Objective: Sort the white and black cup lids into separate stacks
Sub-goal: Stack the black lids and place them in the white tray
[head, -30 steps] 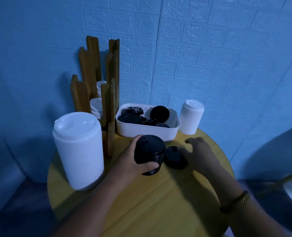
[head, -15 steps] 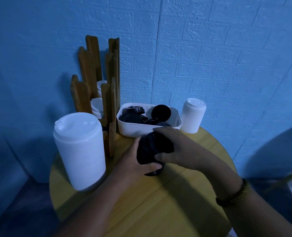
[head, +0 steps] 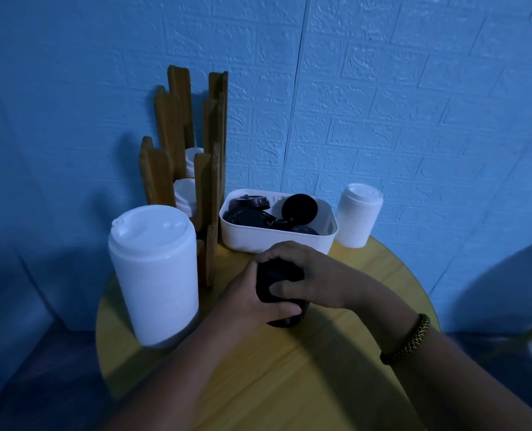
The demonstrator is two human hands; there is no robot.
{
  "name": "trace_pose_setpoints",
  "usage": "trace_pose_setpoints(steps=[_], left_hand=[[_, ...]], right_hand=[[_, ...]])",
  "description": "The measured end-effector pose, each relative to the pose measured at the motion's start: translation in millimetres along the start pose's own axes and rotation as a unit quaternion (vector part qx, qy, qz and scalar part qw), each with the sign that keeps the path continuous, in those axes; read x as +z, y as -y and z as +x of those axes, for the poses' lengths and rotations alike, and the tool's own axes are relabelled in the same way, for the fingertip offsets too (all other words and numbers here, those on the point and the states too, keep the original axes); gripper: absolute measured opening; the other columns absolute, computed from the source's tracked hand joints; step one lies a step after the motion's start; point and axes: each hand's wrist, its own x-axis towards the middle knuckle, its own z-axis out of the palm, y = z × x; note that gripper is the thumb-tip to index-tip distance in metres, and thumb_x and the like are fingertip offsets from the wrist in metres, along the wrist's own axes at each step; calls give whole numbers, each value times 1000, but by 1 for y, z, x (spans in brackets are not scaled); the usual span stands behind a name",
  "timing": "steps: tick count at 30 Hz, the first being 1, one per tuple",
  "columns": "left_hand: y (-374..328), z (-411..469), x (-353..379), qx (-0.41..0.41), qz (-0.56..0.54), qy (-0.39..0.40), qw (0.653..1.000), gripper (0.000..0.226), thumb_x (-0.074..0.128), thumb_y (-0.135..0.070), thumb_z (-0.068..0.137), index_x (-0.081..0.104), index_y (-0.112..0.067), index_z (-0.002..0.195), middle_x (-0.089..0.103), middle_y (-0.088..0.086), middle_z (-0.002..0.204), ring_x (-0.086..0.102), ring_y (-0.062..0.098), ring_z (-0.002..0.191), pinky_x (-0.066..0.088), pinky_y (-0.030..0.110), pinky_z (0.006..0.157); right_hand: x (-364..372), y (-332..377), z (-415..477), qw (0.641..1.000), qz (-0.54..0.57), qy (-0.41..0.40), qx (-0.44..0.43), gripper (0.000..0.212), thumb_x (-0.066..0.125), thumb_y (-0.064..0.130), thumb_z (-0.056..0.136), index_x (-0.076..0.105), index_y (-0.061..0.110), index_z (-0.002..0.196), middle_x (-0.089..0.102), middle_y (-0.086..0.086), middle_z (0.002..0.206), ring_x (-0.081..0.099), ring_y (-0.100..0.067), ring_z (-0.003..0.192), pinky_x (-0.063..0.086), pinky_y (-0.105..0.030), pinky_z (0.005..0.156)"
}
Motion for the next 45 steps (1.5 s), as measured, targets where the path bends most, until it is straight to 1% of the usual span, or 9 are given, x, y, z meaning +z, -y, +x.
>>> trace_pose_setpoints(steps=[4, 8, 10, 13, 18, 26, 30, 36, 45], left_hand=[[-3, 1, 5, 15, 48, -34, 998, 95, 88, -44, 74, 29, -44, 148, 48, -23, 128, 50, 5, 118, 49, 30, 95], [-1, 2, 3, 10, 40, -27, 999, 82, 87, -47, 72, 34, -56, 134, 53, -30, 121, 54, 2, 117, 53, 30, 94], [-1, 1, 2, 2, 25, -21, 999, 82, 87, -54, 67, 36, -59, 131, 54, -31, 124, 51, -4, 120, 51, 33, 99], [2, 3, 2, -3, 7, -16, 1000, 86, 87, -61, 59, 40, -60, 131, 54, -31, 131, 50, -4, 126, 49, 34, 104], [6, 5, -2, -11, 2, -3, 1000, 83, 92, -53, 66, 39, -62, 129, 52, -33, 132, 46, -9, 125, 43, 16, 93], [6, 3, -3, -20, -19, 0, 1000, 99, 90, -62, 58, 35, -60, 140, 51, -31, 139, 45, -3, 133, 43, 35, 111], [7, 5, -1, -6, -38, -2, 999, 97, 92, -62, 57, 41, -56, 139, 57, -29, 136, 50, -1, 131, 47, 42, 111], [8, 4, -2, 1, -31, -9, 999, 88, 93, -54, 62, 43, -59, 135, 58, -31, 133, 51, -5, 128, 48, 40, 110], [6, 1, -3, 10, -45, -6, 999, 88, 92, -55, 62, 46, -54, 136, 60, -29, 133, 54, -5, 126, 47, 41, 110]], right_hand=[[25, 4, 2, 984, -121, -121, 44, 49, 58, 51, 86, 50, 43, 134, 50, 14, 136, 45, -16, 121, 43, -43, 101], [3, 9, 3, 996, -52, -35, 62, 49, 57, 59, 91, 49, 39, 135, 51, 15, 132, 47, -7, 120, 42, -30, 102], [-18, 7, 10, 993, 27, -73, 83, 42, 53, 48, 98, 54, 28, 135, 56, 13, 123, 52, -3, 114, 42, -12, 90], [-44, -21, 37, 971, -60, -192, 132, 24, 53, 24, 102, 64, 12, 120, 66, -5, 114, 59, -20, 101, 43, -29, 78], [-57, -48, 89, 943, -228, -59, 236, 31, 60, 32, 96, 63, 9, 117, 65, -12, 111, 60, -27, 99, 44, -32, 78], [-54, -56, 118, 899, -247, 104, 347, 55, 49, 50, 99, 53, 7, 133, 57, -9, 128, 53, -25, 118, 41, -31, 98], [-64, -54, 108, 939, -200, -29, 277, 39, 65, 44, 90, 61, 15, 116, 60, -12, 114, 58, -29, 101, 47, -36, 81], [-60, -37, 35, 931, -110, -259, 233, 61, 63, 68, 77, 59, 30, 125, 52, -16, 108, 51, -36, 111, 45, -43, 98], [17, -45, -44, 902, -181, -85, 383, 83, 47, 78, 83, 37, 24, 146, 40, -11, 142, 35, -32, 133, 42, -46, 100]])
